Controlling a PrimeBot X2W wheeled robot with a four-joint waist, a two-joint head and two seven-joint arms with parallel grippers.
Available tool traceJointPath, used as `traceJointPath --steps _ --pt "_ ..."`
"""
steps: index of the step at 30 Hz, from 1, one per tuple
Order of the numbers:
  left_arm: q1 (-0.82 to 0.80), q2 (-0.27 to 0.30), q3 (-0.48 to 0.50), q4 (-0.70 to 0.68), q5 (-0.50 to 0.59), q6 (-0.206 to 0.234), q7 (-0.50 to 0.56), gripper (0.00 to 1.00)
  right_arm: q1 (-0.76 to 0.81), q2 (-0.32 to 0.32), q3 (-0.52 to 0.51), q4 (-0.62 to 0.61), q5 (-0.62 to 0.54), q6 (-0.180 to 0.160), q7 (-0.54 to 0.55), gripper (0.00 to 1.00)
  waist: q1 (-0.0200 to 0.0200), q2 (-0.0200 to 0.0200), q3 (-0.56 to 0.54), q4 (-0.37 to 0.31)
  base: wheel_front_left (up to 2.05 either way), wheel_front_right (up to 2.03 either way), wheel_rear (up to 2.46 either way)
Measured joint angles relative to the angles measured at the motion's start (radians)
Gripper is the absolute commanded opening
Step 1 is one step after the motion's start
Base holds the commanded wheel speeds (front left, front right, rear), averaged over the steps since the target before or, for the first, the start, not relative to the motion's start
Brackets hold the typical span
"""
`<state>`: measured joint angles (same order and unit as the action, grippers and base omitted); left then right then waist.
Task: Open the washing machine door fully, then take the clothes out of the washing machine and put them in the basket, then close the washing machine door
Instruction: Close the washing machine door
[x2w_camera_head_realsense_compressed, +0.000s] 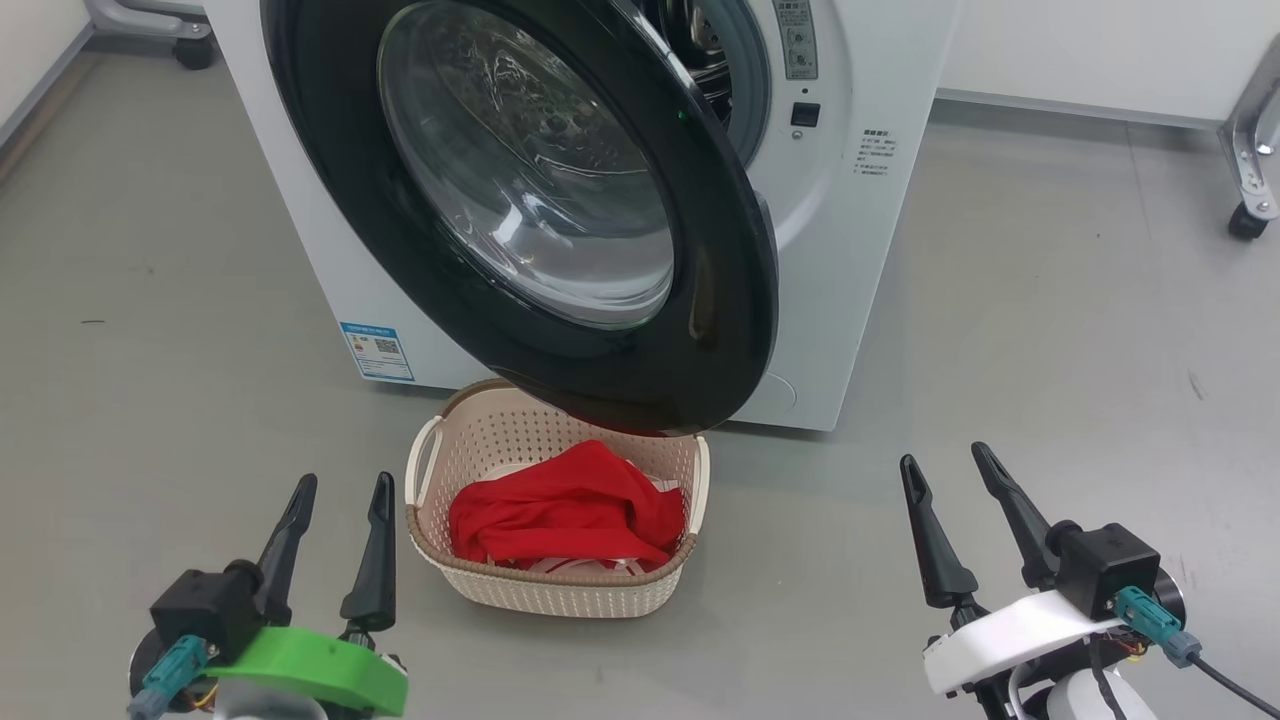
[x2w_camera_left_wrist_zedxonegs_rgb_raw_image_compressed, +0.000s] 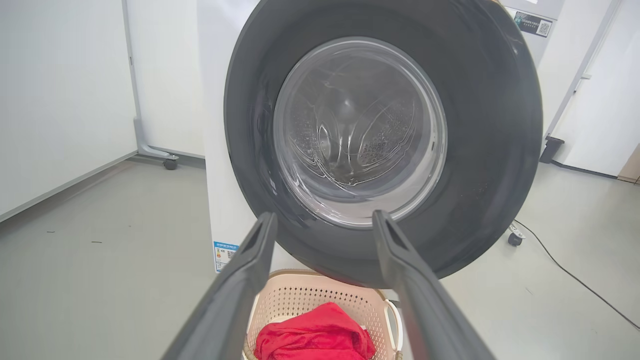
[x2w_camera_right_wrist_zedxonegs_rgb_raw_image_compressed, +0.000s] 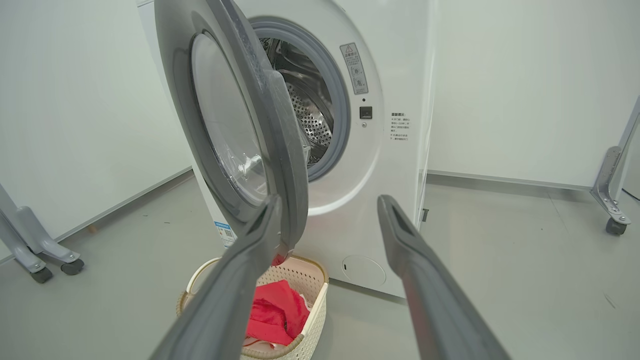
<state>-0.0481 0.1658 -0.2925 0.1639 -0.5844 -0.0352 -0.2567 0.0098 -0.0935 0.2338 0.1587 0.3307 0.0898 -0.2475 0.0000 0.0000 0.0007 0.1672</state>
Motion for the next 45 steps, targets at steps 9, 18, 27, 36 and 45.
traceJointPath --steps 9,18,27,36,45 --pt "0.024 -0.022 0.022 -0.001 0.05 -0.016 0.0 1.0 0.0 0.001 0.0 0.0 0.0 0.0 0.0 1.0 0.0 0.0 0.002 -0.005 0.0 0.0 0.0" --pt "0.032 -0.039 0.042 -0.001 0.072 -0.033 0.0 1.0 0.0 0.002 -0.001 0.001 0.0 0.0 0.0 1.0 0.0 0.0 0.003 -0.008 0.0 0.0 0.0" --pt "0.033 -0.053 0.057 -0.003 0.098 -0.042 0.0 1.0 0.0 0.002 -0.003 0.002 -0.009 0.0 0.0 1.0 0.0 0.0 0.009 -0.014 0.0 0.0 0.0" --pt "0.034 -0.063 0.065 0.0 0.117 -0.054 0.0 1.0 0.0 0.002 -0.007 0.004 -0.009 0.0 0.0 1.0 0.0 0.0 0.009 -0.018 0.0 0.0 0.0" --pt "0.034 -0.075 0.067 0.005 0.13 -0.066 0.0 1.0 0.0 -0.001 -0.007 -0.006 -0.018 0.001 0.0 0.0 0.0 0.0 0.012 -0.016 0.0 0.0 0.0"
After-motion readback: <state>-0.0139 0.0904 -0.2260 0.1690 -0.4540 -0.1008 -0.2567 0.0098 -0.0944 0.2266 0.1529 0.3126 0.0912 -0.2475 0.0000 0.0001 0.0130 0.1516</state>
